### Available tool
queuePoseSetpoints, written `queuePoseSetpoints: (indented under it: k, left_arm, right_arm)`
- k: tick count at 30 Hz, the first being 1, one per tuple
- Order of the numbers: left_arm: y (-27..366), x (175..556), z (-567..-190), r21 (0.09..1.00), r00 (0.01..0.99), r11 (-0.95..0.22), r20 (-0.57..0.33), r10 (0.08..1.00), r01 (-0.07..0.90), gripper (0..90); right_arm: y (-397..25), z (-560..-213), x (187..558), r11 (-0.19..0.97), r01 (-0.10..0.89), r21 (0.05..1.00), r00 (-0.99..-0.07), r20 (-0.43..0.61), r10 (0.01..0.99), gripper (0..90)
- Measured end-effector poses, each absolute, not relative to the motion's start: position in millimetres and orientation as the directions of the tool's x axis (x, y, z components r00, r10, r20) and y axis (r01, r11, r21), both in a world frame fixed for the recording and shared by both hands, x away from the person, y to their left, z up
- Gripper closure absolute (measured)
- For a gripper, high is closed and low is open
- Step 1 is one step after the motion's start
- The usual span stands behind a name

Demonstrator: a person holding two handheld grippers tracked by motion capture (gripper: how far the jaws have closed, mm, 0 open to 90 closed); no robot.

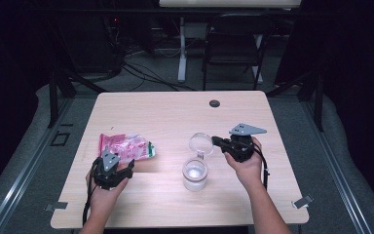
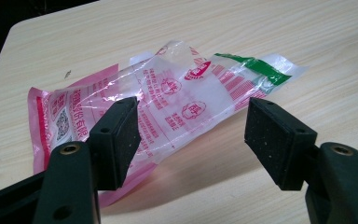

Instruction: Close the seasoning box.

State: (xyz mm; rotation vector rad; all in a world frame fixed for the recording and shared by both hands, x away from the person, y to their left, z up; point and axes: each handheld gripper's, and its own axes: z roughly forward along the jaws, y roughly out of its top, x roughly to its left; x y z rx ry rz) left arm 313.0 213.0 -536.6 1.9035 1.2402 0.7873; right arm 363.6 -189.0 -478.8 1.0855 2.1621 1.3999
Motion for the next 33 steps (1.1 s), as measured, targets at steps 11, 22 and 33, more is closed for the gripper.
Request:
queuePoseSetpoints:
  k: [11, 22, 33]
  left_arm:
    - [204, 319, -538, 0.826, 0.37, -0.288, 0.105, 0.923, 0.484, 35.2]
    - [196, 325, -536, 0.836, 0.39, -0.284, 0.092, 0.916, 0.47, 35.2]
    - [188, 333, -533, 0.845, 0.413, -0.285, 0.085, 0.907, 0.452, 35.4]
  right_arm:
    - [-186, -474, 354, 0.238, 0.39, 0.89, -0.667, 0.095, 0.739, 90.0]
    - [-179, -475, 341, 0.261, 0.37, 0.891, -0.68, 0.069, 0.73, 90.0]
    - [-161, -483, 325, 0.355, 0.356, 0.865, -0.725, 0.016, 0.689, 88.8]
